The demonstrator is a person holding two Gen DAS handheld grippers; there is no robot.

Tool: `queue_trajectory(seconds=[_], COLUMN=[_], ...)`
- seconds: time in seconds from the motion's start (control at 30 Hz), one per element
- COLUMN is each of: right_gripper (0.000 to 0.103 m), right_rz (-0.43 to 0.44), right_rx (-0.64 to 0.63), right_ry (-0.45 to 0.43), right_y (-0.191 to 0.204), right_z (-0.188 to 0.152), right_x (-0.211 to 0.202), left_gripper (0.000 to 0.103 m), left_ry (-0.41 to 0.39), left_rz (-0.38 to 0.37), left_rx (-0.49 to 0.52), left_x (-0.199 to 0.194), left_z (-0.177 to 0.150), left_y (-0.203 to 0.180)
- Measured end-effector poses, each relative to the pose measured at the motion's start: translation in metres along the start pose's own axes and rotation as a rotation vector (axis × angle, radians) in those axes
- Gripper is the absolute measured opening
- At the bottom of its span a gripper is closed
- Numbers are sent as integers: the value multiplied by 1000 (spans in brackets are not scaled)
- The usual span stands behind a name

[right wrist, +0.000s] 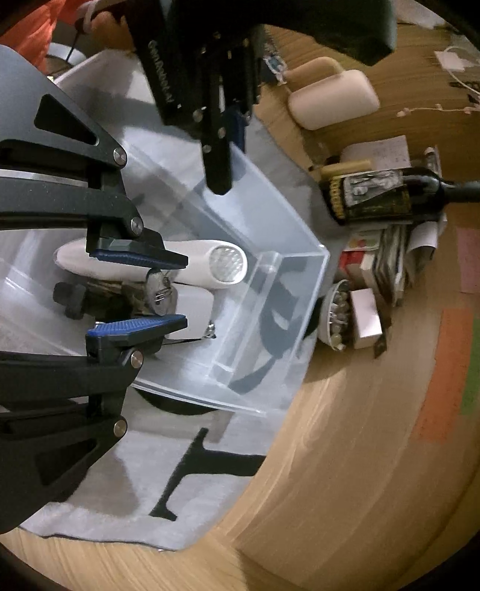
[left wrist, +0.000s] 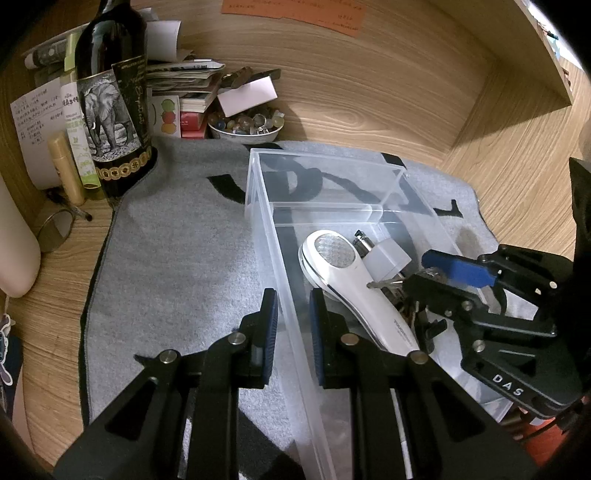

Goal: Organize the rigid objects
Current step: 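Carry the keys into the clear box and open the right gripper, then move the right gripper to the round black cap and grasp it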

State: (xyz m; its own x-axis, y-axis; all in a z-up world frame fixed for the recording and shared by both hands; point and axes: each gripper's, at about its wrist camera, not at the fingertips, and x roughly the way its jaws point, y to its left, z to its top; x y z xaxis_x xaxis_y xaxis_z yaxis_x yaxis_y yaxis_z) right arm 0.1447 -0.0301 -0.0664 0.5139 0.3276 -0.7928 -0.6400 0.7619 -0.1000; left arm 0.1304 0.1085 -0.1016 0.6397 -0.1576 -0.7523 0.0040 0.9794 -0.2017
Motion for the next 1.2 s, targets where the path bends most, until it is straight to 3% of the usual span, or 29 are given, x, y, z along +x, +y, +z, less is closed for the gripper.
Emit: queue_trajectory(seconds=[0.33,0.4,0.47,0.67,0.77,0.93,1.2], right_gripper=[24,28,40,53,60,63,63], right_rz=[1,10,20,3,-26,-74,-176], right_rx=[30,38,46,71,109,177,264], right_ry=[26,17,-3,-85,-123,-174,-151], right_y=[-5,-7,-8,-15,-25,-48,-83], right_z=[-2,-1,-1,2,5,4,-12], right_x=[5,1,-5,-29,-45,-66,-72], left_gripper=[16,16,16,16,16,16,16], left_ry=[0,0,0,1,1,1,1], left_rz=[1,1,1,1,1,0,0], left_rx=[0,-1,-1,-1,0,-1,0], left_x=[0,0,0,0,0,0,0], left_z=[0,0,0,0,0,0,0], left_y=[0,0,0,0,0,0,1])
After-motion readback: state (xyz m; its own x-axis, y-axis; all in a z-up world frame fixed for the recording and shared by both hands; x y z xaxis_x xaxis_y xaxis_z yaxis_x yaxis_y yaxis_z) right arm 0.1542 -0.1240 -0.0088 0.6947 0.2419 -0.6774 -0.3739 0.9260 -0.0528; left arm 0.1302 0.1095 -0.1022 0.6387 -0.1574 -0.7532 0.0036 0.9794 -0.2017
